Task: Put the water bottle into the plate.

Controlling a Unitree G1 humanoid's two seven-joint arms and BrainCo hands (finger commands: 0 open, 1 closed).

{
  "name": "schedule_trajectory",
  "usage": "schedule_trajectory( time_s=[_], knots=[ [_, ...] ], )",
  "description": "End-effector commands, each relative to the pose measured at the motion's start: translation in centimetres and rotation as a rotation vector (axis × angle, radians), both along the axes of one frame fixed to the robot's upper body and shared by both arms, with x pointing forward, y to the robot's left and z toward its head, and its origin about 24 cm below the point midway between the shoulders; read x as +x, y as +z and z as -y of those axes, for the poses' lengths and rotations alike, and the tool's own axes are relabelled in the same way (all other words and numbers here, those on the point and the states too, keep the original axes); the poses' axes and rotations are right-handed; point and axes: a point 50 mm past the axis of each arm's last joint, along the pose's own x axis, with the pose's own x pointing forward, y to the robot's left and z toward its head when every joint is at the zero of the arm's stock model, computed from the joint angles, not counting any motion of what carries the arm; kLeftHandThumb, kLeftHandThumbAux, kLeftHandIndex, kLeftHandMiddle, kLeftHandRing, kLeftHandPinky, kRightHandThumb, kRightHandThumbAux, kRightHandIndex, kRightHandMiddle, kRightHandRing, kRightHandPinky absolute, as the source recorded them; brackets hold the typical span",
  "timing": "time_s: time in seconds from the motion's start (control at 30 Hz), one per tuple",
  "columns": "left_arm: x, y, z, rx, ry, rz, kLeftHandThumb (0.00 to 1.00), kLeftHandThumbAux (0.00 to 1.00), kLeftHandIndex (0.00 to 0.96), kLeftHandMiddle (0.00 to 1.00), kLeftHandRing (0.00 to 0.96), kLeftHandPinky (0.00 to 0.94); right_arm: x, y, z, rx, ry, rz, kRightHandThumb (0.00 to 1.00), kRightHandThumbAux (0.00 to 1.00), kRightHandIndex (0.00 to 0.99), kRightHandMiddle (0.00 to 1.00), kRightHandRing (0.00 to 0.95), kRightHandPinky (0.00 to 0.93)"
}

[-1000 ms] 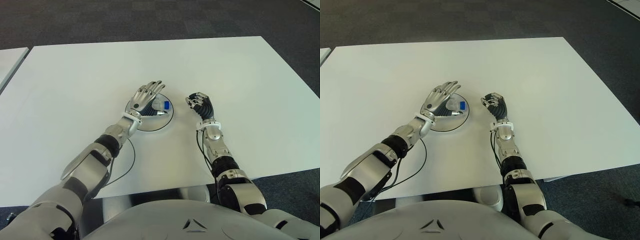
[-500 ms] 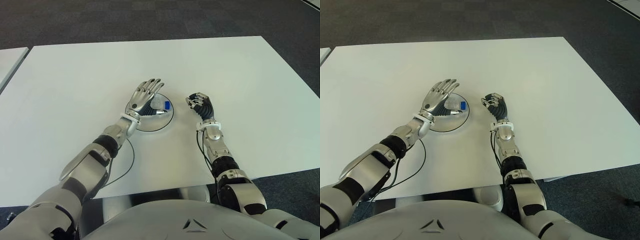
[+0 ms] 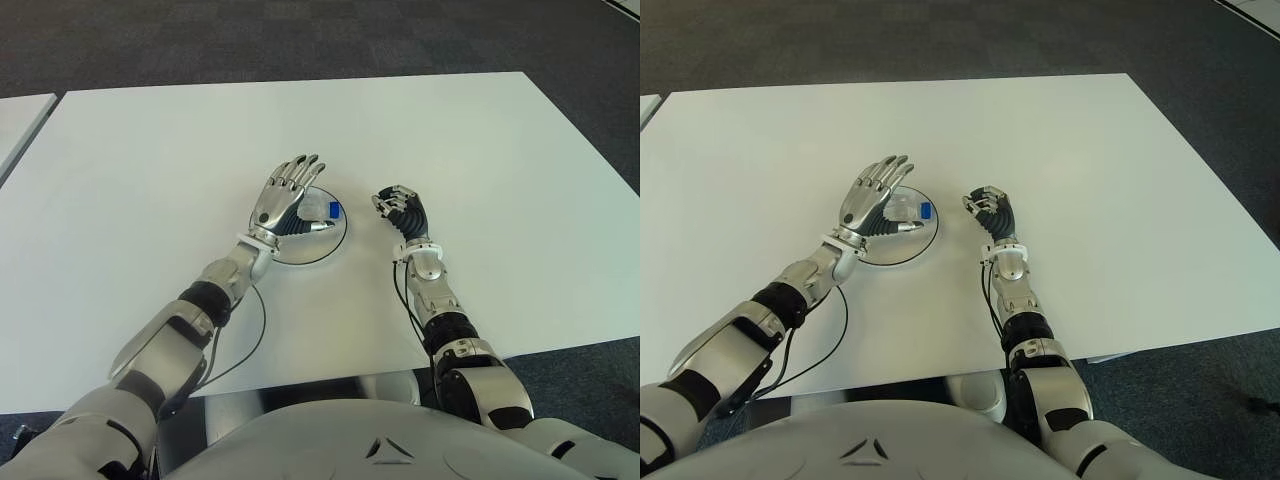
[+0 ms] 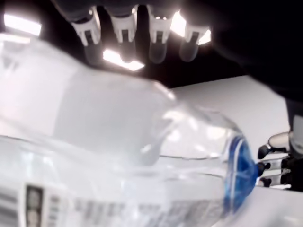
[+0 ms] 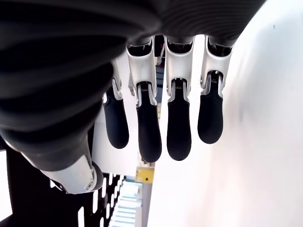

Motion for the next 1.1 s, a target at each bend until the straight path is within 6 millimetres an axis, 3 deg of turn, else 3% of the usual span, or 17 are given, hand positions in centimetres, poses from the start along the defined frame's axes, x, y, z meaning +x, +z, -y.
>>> schedule_trajectory(
  time_s=[0.03, 0.53, 0.7, 0.83, 1.1],
  knots=[
    [-0.9, 0.1, -0.9, -0.065, 0.017, -0.005, 0.000, 0.417, 0.000, 0.000, 0.000, 0.000, -0.1, -0.4, 0.1, 0.000, -0.008, -0.029, 0.706, 0.731, 0.427, 0.519, 0.527, 0.539],
    [-2.2, 2.2, -3.3, -0.477, 0.030, -0.025, 0.000, 0.381, 0.000, 0.000, 0.000, 0.000, -0.2, -0.4, 0.2, -0.007, -0.010, -0.024, 0.705, 0.731, 0.427, 0.524, 0.533, 0.546],
    [-2.8, 2.2, -4.5, -0.564, 0.046, -0.067, 0.000, 0.395, 0.000, 0.000, 0.000, 0.000, -0.2, -0.3, 0.2, -0.005, -0.009, -0.016, 0.705, 0.731, 0.428, 0.525, 0.535, 0.552],
    [-4.3, 0.9, -6.1, -0.676, 0.104, -0.184, 0.000, 0.412, 0.000, 0.000, 0.000, 0.000, -0.3, -0.4, 0.3, -0.001, -0.011, -0.013, 0.704, 0.731, 0.428, 0.527, 0.536, 0.551],
    [-4.3, 0.9, -6.5, -0.789, 0.212, -0.199, 0.000, 0.476, 0.000, 0.000, 0.000, 0.000, -0.7, -0.5, 0.3, 0.015, -0.008, -0.003, 0.698, 0.734, 0.428, 0.533, 0.540, 0.550]
  ],
)
